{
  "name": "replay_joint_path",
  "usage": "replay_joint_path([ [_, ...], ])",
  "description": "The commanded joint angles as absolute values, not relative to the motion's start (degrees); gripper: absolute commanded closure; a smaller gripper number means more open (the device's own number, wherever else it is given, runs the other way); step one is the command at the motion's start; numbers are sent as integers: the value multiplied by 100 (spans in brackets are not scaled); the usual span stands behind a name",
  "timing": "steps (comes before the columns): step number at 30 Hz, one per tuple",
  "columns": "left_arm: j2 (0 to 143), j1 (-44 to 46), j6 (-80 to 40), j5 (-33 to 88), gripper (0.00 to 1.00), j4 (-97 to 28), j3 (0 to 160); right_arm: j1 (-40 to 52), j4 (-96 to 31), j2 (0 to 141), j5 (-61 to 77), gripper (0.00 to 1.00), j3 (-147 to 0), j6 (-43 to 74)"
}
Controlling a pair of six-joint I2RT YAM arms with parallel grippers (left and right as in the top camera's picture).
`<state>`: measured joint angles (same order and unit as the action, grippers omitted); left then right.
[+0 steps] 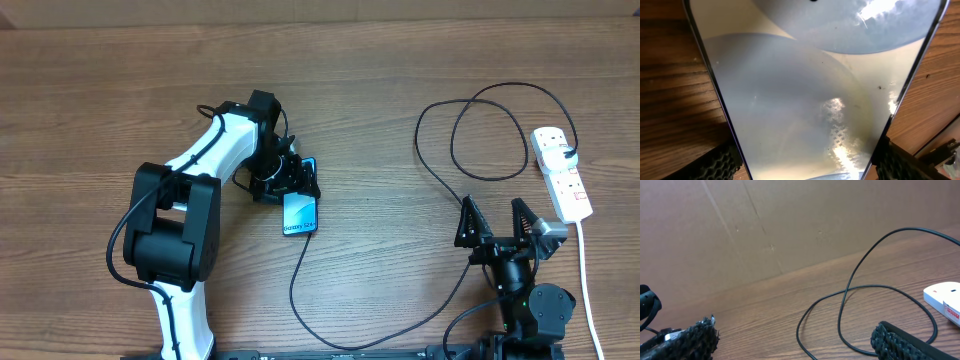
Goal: Plug charger to phone and switch on socket
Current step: 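Hold the phone raised with the left gripper, bottom toward table, then swing the right gripper left toward the cable plug near the phone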
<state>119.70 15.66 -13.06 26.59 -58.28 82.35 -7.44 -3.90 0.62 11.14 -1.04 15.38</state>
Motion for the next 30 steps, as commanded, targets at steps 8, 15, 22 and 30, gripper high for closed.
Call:
replay_joint_path([
  [8, 12060, 1577, -1157, 2814, 24, -5822, 8298, -714, -364, 23, 1059, 0, -47, 1514],
  [15, 12060, 1577, -1155, 2812, 24, -5826, 8298, -714, -364, 23, 1059, 0, -47, 1514],
  [22, 12060, 1577, -1157, 2814, 24, -5841, 8298, -714, -364, 23, 1059, 0, -47, 1514],
  [30, 12060, 1577, -1074, 3044, 23, -5837, 8298, -714, -233, 23, 2893, 0, -47, 2206],
])
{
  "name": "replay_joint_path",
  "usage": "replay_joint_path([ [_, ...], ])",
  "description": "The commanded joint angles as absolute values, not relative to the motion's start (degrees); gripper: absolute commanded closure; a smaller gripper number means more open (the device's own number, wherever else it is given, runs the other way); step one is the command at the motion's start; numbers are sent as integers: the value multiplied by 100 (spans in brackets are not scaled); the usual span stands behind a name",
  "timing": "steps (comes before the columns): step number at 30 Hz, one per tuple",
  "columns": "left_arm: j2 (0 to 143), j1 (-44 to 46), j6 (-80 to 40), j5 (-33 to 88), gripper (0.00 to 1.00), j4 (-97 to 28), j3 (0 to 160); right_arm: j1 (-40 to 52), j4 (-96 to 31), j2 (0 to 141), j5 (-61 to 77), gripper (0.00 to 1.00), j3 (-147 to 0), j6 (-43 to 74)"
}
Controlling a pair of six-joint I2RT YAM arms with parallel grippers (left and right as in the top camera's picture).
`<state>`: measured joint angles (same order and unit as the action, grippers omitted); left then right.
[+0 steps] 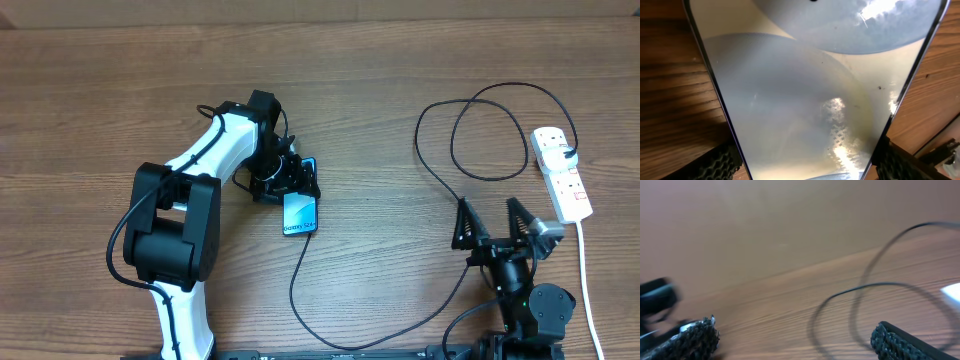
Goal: Plug charger to phone and switch on socket
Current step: 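Swing the right gripper left toward the cable plug near the phone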
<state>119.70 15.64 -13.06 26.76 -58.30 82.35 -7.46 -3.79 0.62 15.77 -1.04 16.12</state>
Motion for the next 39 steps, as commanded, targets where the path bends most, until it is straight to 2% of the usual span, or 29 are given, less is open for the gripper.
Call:
replay_joint_path([
  [1, 12060, 1577, -1011, 3157, 23, -5830, 8298, -711, -115, 23, 3258, 0, -47, 2630],
  [5, 12060, 1577, -917, 3489, 23, -5826, 8298, -711, -473, 34, 3706, 0, -178, 3887],
  [12, 12060, 1577, -873, 3907, 24, -5828, 8298, -714, -1282, 685, 3994, 0, -1546, 3675],
  [18, 12060, 1577, -878, 4036, 24, -5817, 8298, -714, -3085, 2453, 4344, 0, -3304, 2825],
  [21, 12060, 1579, -875, 4036, 24, -5802, 8298, -711, -2829, 3096, 5210, 0, -3369, 2958],
  [22, 12060, 1579, -875, 4036, 24, -5798, 8298, -707, -2794, 3286, 5384, 4, -3369, 2947],
  [24, 12060, 1592, -875, 4036, 24, -5774, 8298, -670, -2803, 3675, 5387, 25, -3369, 2698],
  [26, 12060, 1616, -875, 4053, 24, -5734, 8298, -596, -2818, 4069, 5271, 41, -3369, 2506],
  [27, 12060, 1627, -880, 4058, 24, -5714, 8298, -548, -2827, 4294, 5236, 44, -3369, 2502],
  [34, 12060, 1737, -873, 4056, 23, -5693, 8298, 246, -2484, 6018, 4982, 45, -3369, 2499],
  [39, 12060, 1824, -873, 4056, 23, -5688, 8298, 1243, -1411, 7216, 4724, 44, -3371, 2602],
])
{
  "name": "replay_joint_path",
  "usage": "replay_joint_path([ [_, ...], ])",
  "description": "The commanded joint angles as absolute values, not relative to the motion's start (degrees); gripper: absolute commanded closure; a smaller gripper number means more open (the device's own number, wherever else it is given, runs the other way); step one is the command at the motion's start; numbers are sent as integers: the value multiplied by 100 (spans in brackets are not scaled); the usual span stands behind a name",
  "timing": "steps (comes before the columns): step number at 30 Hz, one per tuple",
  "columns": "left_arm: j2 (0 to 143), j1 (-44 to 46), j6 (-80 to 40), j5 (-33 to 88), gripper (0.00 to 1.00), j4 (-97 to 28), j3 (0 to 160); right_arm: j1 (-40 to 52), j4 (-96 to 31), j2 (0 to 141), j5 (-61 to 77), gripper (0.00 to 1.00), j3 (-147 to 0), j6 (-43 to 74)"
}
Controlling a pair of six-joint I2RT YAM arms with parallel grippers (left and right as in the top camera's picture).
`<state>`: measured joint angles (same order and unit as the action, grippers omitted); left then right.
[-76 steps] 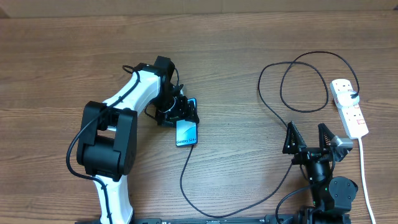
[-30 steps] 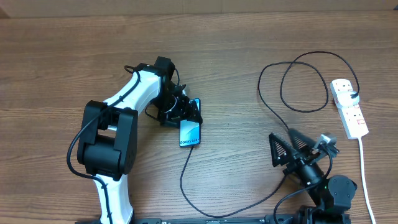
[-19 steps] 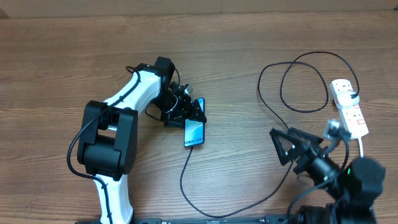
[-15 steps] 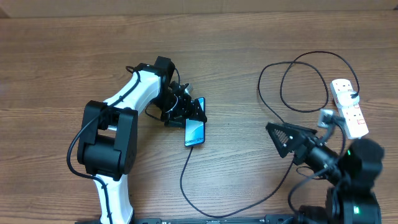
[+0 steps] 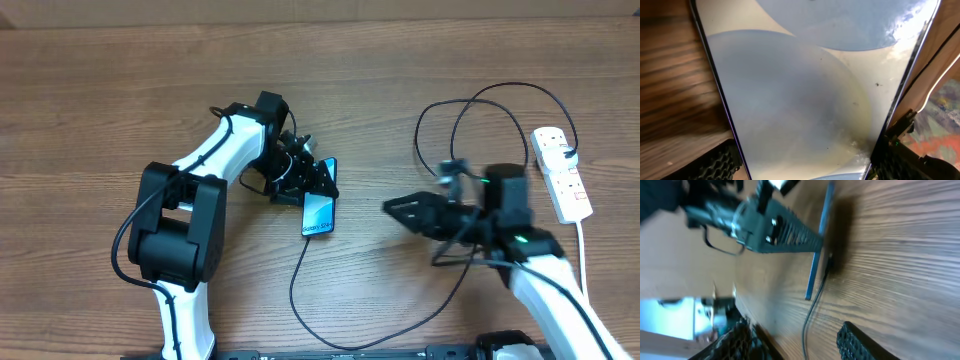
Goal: Plug charger to phone and switch on socket
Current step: 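Swing the right gripper left toward the cable plug near the phone, then grasp the black cable plug with the right gripper beside the phone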
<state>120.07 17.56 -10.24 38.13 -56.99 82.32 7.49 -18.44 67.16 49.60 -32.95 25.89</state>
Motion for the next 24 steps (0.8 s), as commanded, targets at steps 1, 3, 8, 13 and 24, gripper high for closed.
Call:
replay_joint_path([
  [1, 12060, 1841, -873, 4056, 23, -5693, 8298, 1417, -1201, 7417, 4530, 44, -3371, 2751],
  [3, 12060, 1859, -873, 4056, 23, -5717, 8298, 1741, -816, 7811, 4121, 43, -3371, 3070],
  [8, 12060, 1922, -832, 4060, 23, -5808, 8298, 2392, 261, 8691, 3905, 42, -3371, 3476],
  [13, 12060, 1997, -725, 4056, 23, -5848, 8298, 2593, 812, 9006, 3795, 39, -3374, 3616],
  [24, 12060, 2145, -757, 4060, 23, -5846, 8298, 2902, 749, 9008, 3114, 45, -3371, 4292],
])
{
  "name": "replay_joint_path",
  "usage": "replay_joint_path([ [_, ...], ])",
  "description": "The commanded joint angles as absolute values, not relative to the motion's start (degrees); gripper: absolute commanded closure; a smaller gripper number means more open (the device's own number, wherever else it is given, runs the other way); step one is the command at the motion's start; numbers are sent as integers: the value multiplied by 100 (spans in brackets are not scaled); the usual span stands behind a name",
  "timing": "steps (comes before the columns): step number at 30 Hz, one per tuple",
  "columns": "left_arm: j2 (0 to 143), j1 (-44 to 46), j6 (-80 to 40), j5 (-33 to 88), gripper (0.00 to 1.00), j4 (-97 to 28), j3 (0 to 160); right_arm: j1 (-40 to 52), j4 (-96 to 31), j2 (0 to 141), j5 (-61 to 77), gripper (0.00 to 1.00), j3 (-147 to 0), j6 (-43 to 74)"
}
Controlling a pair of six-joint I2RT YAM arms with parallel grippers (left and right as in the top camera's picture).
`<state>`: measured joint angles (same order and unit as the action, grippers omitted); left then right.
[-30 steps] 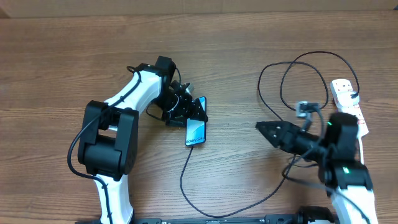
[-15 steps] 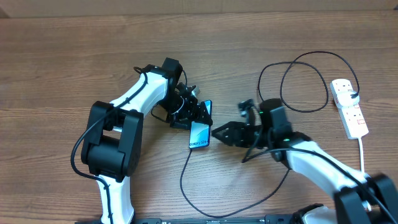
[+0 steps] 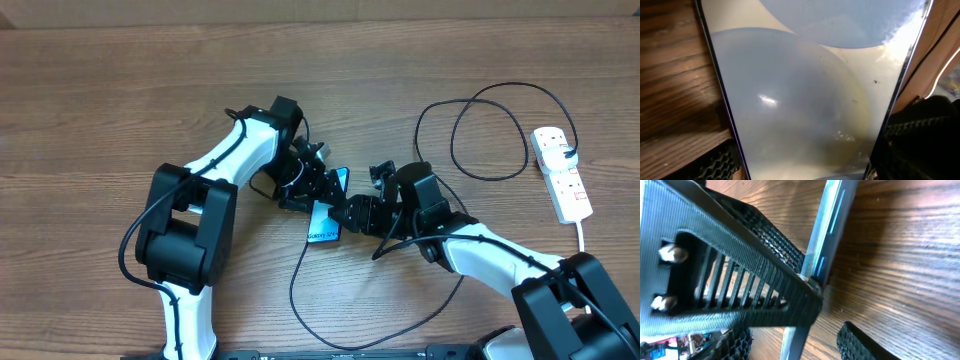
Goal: Plug charger to phone and switch on socket
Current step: 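Grasp the black cable plug with the right gripper beside the phone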
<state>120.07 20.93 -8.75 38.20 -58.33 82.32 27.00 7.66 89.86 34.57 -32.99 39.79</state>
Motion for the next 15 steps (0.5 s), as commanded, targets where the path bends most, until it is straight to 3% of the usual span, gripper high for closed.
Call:
replay_joint_path([
  [1, 12060, 2150, -775, 4060, 23, -5843, 8298, 2991, 707, 9008, 2917, 45, -3371, 4442],
  [6, 12060, 2191, -770, 4163, 24, -5843, 8298, 3256, 840, 9008, 2698, 48, -3371, 4639],
  [15, 12060, 2255, -770, 4160, 23, -5843, 8298, 3267, 873, 9008, 2252, 68, -3371, 4816],
])
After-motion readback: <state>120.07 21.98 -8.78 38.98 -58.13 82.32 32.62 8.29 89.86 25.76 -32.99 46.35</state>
